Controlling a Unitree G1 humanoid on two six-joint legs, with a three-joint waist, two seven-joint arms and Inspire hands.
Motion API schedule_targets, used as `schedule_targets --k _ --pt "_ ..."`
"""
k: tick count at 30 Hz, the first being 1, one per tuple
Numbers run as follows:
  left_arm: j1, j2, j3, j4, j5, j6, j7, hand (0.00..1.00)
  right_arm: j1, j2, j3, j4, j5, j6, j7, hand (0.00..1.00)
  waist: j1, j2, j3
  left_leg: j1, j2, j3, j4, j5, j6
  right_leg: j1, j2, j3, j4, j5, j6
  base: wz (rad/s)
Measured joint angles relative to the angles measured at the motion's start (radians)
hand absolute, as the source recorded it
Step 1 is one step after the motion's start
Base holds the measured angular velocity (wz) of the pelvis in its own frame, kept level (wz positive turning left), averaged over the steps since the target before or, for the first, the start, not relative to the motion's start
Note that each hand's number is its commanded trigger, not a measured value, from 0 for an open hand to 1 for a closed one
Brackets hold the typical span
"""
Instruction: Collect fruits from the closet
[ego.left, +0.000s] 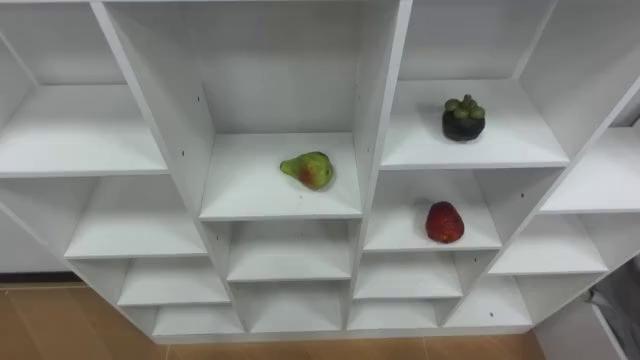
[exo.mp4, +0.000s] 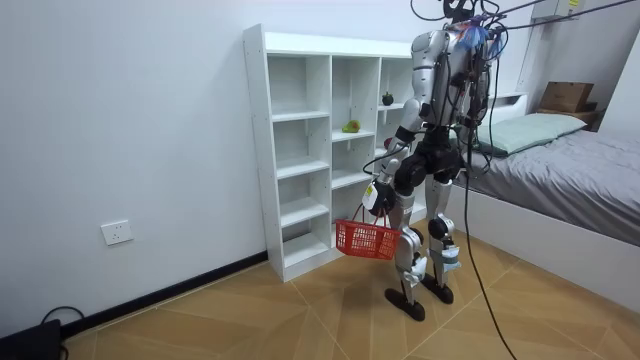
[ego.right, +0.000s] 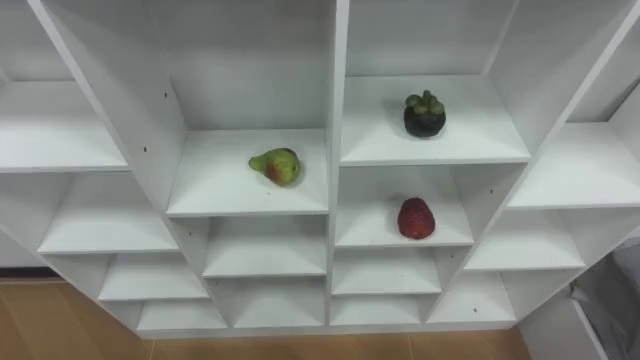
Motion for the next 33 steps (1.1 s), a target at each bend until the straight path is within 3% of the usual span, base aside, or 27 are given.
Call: schedule_targets --k 14,18,25,33 --pt "-0.005 0.002 0.000 -0.001 -0.009 -0.013 0.001 1.00 -0.013 -0.004 0.000 -0.001 -0.038 -0.001 -0.017 0.00 0.000 0.001 0.0002 -0.001 -0.001 0.000 0.000 -0.001 -0.001 -0.005 0.000 0.002 -0.004 0.000 0.000 0.00" --pt "-0.007 0.002 0.002 -0.001 -0.009 -0.039 0.003 1.00 -0.014 -0.004 -0.002 -0.002 -0.057 -0.005 -0.024 0.00 0.000 0.001 0.0000 -0.001 -0.001 0.000 0.001 -0.001 -0.001 -0.005 0.000 0.002 -0.004 0.000 0.000 0.00" --pt "-0.013 0.002 0.002 -0.001 -0.010 -0.075 0.006 1.00 -0.015 -0.004 -0.003 -0.001 -0.129 -0.043 -0.054 0.00 0.001 0.000 -0.0004 0.000 0.000 0.006 0.006 -0.001 -0.001 -0.005 0.000 0.002 -0.003 0.000 0.000 0.00" --pt "-0.012 0.002 0.001 -0.002 -0.016 -0.096 0.031 1.00 -0.013 0.000 -0.002 -0.051 -0.218 -0.059 -0.101 0.00 -0.003 0.000 -0.0022 -0.001 0.002 0.011 0.005 -0.001 -0.001 -0.005 0.001 0.005 -0.001 0.000 0.000 0.00"
